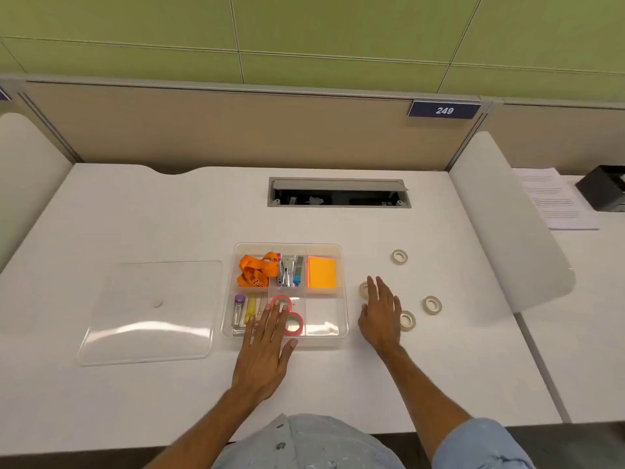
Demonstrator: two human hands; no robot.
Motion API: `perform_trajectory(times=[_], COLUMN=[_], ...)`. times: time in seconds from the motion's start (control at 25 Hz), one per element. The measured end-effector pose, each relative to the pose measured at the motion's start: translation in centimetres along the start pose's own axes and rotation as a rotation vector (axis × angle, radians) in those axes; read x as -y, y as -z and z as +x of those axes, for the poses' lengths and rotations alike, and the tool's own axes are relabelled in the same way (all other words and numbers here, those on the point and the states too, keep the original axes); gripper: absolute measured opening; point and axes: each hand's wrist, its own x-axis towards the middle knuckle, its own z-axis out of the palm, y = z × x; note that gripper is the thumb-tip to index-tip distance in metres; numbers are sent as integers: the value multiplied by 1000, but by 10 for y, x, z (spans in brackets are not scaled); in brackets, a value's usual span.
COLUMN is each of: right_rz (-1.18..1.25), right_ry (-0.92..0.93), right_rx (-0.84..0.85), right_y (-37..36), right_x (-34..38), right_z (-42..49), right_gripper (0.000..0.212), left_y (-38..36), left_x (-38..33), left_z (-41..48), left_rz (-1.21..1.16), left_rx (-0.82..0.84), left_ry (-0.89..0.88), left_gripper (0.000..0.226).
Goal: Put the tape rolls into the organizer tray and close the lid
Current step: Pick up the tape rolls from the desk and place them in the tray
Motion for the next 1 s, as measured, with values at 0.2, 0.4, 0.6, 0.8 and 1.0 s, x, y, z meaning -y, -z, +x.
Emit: perform_trajectory(times=[0.2, 0.4, 0.6, 0.8, 1.0], right_rz=[-42, -64, -90, -77, -18], right_ry=[-21, -59, -54, -115, -122], right_rx=[105, 101, 118, 152, -17], right_y=[4, 3, 4, 3, 20], right_x=[0, 9, 7, 15, 27], right_z=[8, 7, 9, 11, 14], right_gripper=[70, 54, 38, 36, 38], left_y=[-2, -5, -8, -13, -13], left_x=[4, 7, 6, 12, 11], left_z=[1, 0, 0, -2, -2], left_rz=[33, 45, 62, 17, 20], left_rx=[23, 33, 31, 23, -1], left_ry=[10, 31, 22, 30, 4], left_gripper=[72, 73, 73, 74, 73])
